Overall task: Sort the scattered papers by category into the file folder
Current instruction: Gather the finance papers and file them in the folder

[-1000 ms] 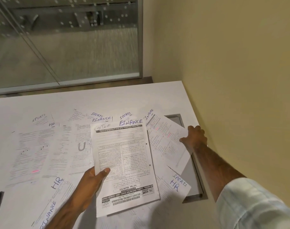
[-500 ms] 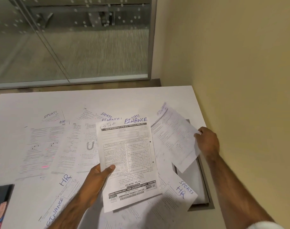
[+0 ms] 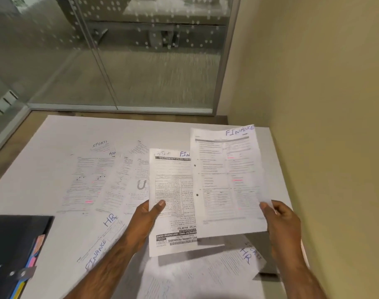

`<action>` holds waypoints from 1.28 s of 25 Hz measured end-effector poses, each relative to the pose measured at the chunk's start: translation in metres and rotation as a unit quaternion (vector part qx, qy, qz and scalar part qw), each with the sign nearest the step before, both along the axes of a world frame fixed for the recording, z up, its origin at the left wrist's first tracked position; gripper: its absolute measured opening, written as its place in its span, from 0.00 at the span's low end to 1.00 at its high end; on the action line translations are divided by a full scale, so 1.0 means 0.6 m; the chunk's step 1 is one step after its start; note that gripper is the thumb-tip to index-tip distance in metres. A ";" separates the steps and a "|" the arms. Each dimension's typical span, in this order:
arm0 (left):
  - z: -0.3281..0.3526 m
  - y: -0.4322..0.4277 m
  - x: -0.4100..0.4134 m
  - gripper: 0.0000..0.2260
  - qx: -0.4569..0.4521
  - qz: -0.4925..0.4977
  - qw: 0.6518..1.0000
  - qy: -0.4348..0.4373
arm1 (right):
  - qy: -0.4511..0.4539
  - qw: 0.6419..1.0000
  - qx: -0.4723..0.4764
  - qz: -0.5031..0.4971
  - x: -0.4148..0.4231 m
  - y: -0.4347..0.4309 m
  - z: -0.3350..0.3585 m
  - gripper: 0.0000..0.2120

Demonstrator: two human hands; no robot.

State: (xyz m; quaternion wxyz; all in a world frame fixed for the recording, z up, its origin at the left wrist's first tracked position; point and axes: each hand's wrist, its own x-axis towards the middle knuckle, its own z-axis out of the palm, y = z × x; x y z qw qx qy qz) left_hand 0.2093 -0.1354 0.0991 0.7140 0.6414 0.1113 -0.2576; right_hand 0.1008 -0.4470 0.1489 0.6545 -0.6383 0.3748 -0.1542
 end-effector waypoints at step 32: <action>0.017 0.050 -0.143 0.11 0.118 -0.053 0.981 -0.144 | 0.052 0.989 0.026 0.138 -0.059 0.190 -0.039 0.14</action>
